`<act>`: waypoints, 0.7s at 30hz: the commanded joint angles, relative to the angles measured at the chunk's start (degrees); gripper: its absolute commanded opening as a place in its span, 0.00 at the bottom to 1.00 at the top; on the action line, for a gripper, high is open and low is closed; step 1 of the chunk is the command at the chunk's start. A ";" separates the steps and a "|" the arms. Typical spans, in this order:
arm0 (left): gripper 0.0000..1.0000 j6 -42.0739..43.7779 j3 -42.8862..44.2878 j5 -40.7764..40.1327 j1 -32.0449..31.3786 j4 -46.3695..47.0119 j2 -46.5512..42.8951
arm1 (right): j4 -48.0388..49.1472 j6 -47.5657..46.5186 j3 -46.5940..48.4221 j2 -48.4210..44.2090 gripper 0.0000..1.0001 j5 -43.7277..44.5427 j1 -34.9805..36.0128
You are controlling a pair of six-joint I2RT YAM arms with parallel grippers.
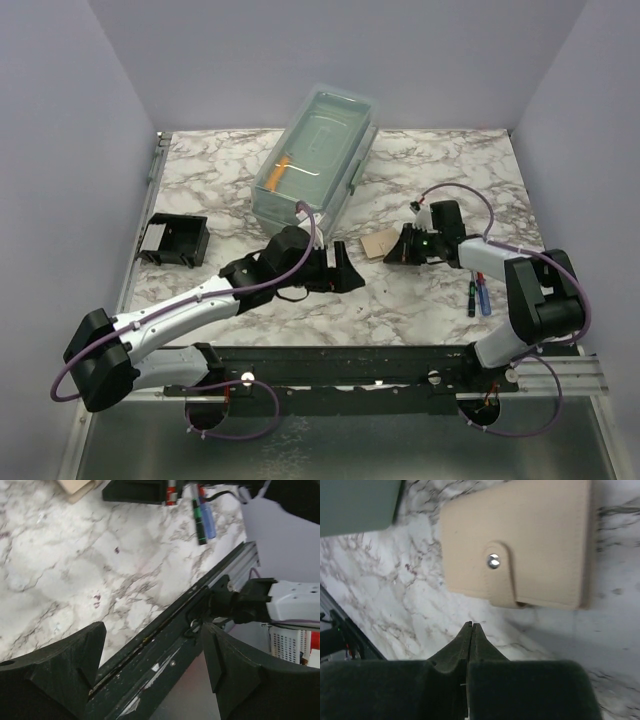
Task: Put the credit cards into the card holder
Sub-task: Move the card holder to the center of the board.
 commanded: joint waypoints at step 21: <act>0.84 -6.84 -5.95 -1.25 -0.12 3.51 -2.26 | -7.51 -4.03 22.72 13.12 0.73 12.97 -0.06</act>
